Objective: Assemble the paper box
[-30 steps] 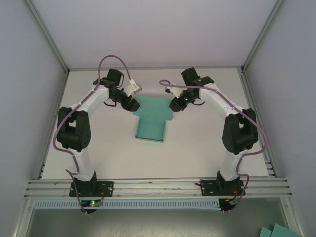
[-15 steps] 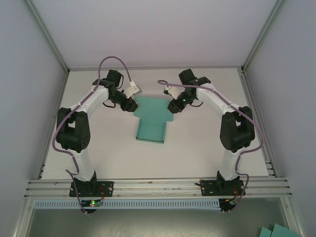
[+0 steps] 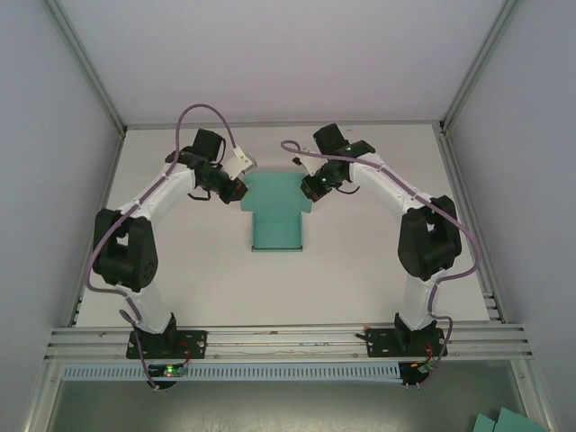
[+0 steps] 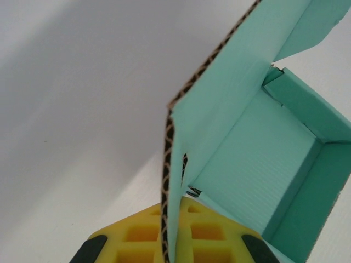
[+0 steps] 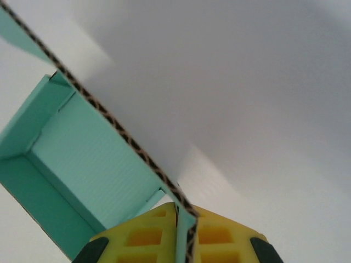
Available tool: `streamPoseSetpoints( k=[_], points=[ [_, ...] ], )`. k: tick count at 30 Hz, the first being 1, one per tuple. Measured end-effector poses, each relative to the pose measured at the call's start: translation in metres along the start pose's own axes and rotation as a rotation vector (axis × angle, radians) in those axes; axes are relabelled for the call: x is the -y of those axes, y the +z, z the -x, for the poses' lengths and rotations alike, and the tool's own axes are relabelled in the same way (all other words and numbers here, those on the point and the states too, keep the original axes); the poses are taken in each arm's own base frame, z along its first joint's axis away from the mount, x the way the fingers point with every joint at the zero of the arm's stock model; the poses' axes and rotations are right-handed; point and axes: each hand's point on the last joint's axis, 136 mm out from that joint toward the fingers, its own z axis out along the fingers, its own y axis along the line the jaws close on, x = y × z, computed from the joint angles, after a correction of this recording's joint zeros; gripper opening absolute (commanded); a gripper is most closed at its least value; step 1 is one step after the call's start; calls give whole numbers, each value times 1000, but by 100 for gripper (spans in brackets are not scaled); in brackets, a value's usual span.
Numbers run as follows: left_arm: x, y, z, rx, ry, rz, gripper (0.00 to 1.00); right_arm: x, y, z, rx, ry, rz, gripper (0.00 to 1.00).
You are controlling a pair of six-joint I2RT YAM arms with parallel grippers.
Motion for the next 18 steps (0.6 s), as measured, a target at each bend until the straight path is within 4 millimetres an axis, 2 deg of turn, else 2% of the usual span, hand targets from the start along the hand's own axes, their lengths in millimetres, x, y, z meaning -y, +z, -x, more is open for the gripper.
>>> streamPoseSetpoints(
  k=[4,7,12,15,18],
  points=[
    [0,-15,21,93,-98,100,0,3,-18,27,119,127,-166,0],
    [4,-16,35,151,-161,179,0,8,-29,39,220,278,-260,0],
    [11,9,45,174,-317,287,0,27,-20,37,332,505,-369,0],
    [10,27,42,204,-418,305,0,30,-16,35,362,567,-401,0],
    [7,37,42,239,-524,302,0,29,-11,34,393,606,-420,0]
  ],
)
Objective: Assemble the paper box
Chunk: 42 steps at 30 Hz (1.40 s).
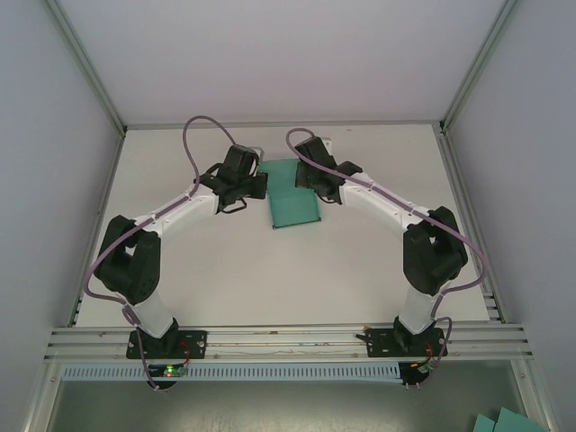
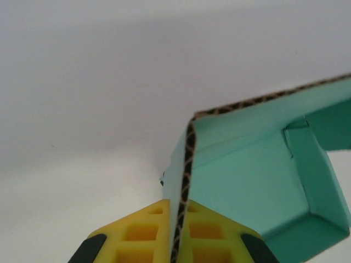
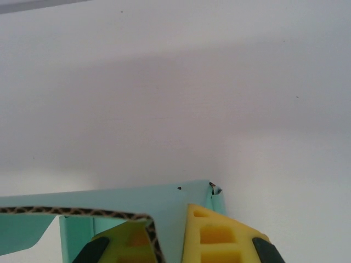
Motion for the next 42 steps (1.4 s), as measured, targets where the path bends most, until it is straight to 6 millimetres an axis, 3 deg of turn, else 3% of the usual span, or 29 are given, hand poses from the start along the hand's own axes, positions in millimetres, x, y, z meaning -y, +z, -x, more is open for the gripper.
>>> streamPoseSetpoints(
  k=[7,12,18,22,26,28,31,34,35,36,39,42],
  points=[
    [-1,16,2,34,-184,1,0,5,15,-27,20,80,-9,0],
    [9,22,-3,46,-162,12,0,13,10,-32,58,110,-13,0],
    [18,20,-28,64,-101,-8,0,24,6,-46,93,117,-24,0],
    [14,16,-56,56,-73,-6,0,25,7,-71,93,75,-30,0],
    [18,6,-70,77,-40,-17,2,25,-2,-83,132,34,-18,0],
    [18,0,-76,79,-29,-22,17,25,-6,-89,150,14,-14,0],
    [20,-4,-91,47,-20,-34,26,23,-11,-95,180,-10,-3,0],
    [19,-6,-104,-4,-19,-25,43,25,-15,-101,211,-33,8,0],
    [19,-7,-107,-20,-21,-20,53,25,-16,-104,221,-40,14,0],
    [18,-9,-110,-32,-25,-17,71,26,-17,-108,234,-51,21,0],
    [18,-21,-113,-54,-52,-15,100,29,-18,-112,268,-61,35,0],
    [21,-41,-109,-53,-81,-34,100,28,-20,-115,298,-71,58,0]
  ],
)
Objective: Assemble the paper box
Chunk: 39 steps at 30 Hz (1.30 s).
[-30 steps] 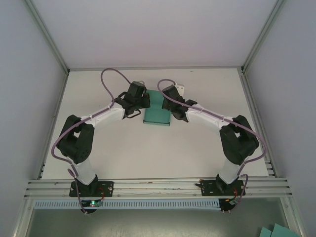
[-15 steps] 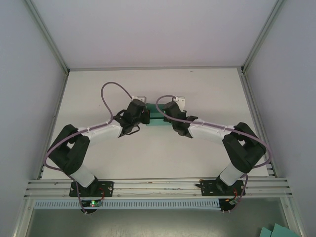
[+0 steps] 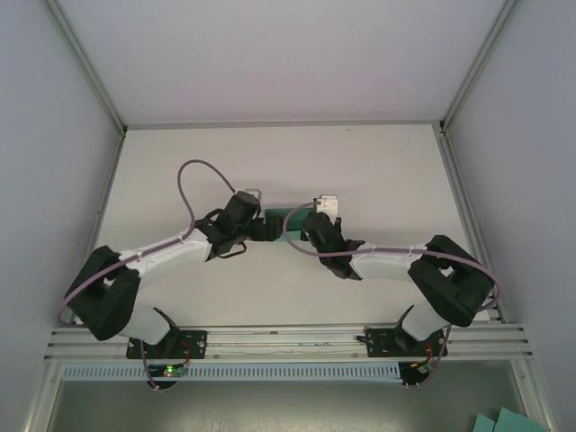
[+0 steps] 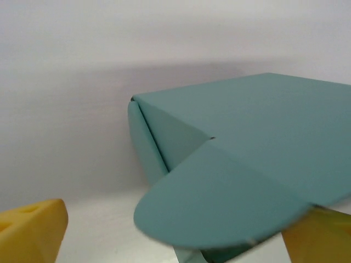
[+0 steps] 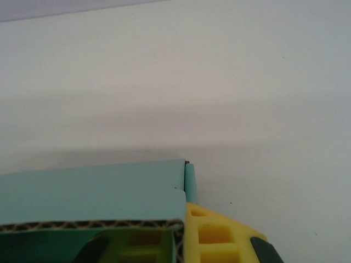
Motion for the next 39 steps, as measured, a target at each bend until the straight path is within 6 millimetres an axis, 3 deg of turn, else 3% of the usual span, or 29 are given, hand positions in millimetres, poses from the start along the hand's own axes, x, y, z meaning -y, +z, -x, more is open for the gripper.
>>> streamPoseSetpoints(
  k=[4,8,12,16,20,23,30,33,36,39],
  points=[
    [0,-29,6,25,-48,4,100,-1,-2,-3,30,-16,13,0],
    [-8,-45,18,43,-123,55,100,-3,-3,-5,51,-35,19,0],
    [-23,-44,46,69,-222,88,100,-7,-3,-8,65,-62,29,0],
    [-33,-22,62,41,-273,96,100,-10,-4,-12,84,-78,44,0],
    [-31,10,50,-60,-284,79,99,-11,-4,-18,89,-85,53,0],
    [-31,26,34,-135,-301,62,92,-10,-6,-21,86,-89,56,0],
    [-31,39,6,-192,-343,13,76,-9,-9,-31,61,-112,63,2],
    [-30,43,2,-184,-359,-21,68,-9,-12,-42,28,-143,65,8],
    [-29,46,-4,-180,-369,-46,67,-8,-14,-53,-14,-180,65,22],
    [-29,48,-4,-170,-369,-60,66,-8,-23,-57,-50,-197,85,29]
  ],
)
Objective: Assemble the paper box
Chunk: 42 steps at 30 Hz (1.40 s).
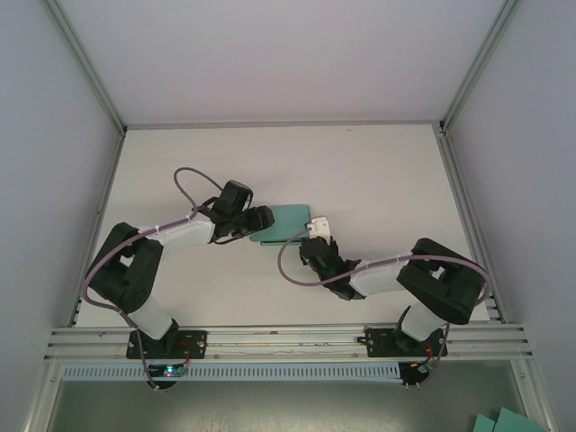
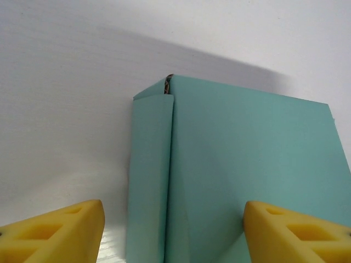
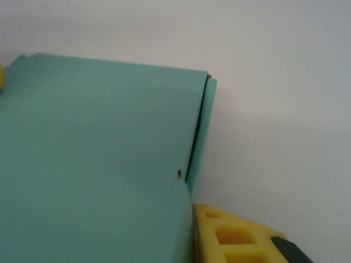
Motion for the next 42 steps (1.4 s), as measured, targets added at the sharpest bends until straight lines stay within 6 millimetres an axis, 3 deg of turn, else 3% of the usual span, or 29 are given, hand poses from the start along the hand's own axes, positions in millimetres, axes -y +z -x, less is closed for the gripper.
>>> streamPoseSetpoints(
  k=[3,10,15,22,26,29,33,38,42],
  points=[
    [-1,4,0,-1,0,1,65,3,-11,-3,-40,-14,19,35],
    [-5,18,-1,-15,4,-1,63,4,-42,-5,-134,-39,105,71],
    [2,23,4,-12,23,-38,54,14,-55,4,-157,20,142,98],
    [-2,26,22,-16,-11,-186,37,46,-47,37,-139,165,131,98],
    [-7,25,26,-22,-33,-279,28,58,-30,59,-159,279,130,98],
    [-9,23,28,-25,-43,-331,27,60,-10,64,-211,359,158,98],
    [-13,19,28,-23,-55,-371,27,51,14,59,-304,424,229,98],
    [-15,18,28,-18,-54,-396,26,22,42,59,-395,487,365,98],
    [-16,17,27,-10,-52,-403,25,5,63,52,-454,552,447,90]
  ],
)
